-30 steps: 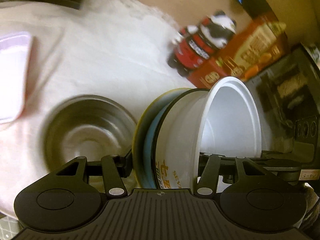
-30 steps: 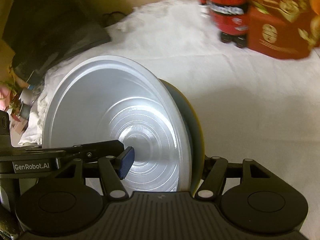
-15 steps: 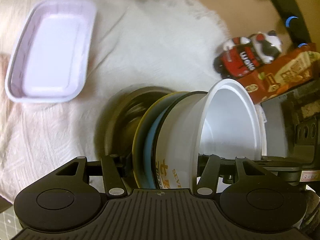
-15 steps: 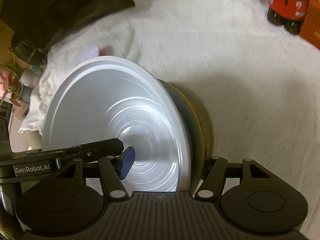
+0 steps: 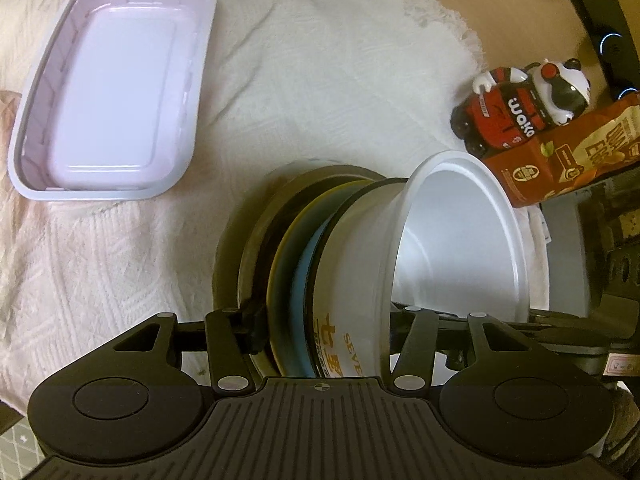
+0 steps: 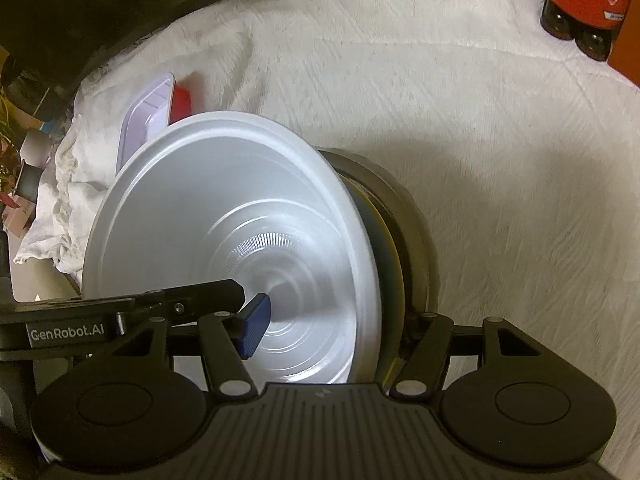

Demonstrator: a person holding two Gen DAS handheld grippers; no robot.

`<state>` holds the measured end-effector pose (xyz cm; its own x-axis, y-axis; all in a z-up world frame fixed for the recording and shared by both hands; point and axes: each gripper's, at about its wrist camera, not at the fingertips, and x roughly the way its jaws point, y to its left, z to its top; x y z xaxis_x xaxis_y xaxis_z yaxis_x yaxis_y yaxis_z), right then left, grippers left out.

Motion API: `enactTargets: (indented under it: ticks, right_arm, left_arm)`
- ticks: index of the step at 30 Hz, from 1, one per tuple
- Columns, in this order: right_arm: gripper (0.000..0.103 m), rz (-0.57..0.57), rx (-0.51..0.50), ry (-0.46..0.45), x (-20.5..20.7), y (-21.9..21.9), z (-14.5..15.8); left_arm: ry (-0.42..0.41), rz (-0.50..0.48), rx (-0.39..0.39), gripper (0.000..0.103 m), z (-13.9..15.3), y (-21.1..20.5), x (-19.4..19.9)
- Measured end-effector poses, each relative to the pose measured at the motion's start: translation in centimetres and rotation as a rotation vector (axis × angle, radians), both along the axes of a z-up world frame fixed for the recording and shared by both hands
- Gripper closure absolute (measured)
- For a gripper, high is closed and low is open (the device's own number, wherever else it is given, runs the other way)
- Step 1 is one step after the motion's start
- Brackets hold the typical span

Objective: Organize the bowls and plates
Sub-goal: 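Lower the bowl stack into the steel bowl with both grippers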

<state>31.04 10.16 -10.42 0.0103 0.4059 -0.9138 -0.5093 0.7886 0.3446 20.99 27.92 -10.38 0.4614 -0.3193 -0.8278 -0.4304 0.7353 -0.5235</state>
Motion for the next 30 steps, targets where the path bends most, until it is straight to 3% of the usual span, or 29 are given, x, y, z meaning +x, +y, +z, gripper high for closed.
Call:
enactTargets:
  ticks: [5,19,22,30]
  right_arm:
    - [0.04,0.02,0.009,0.018,0.0,-0.5,0.3]
    - [0.041,-0.002,0.075,0.04,0.8,-2.4,1.3]
    - [0.042,-0.013,0.088,0.058,1.2,-2.9,1.5]
    - [0.04,0.008,0.076,0.006,1.0,-3.1,2.6]
  left_arm:
    - [0.016,0.015,-0.021,0.057,-0.2,0.8,-0.1]
    - [0.013,-0.001,0.012,0.059,0.6,1.1,-0.1]
    - [0.018,-0.003,0.013,0.063,0.6,1.3,-0.2]
    - [0.022,-0.006,0.016,0.065,0.5,1.3,-0.5]
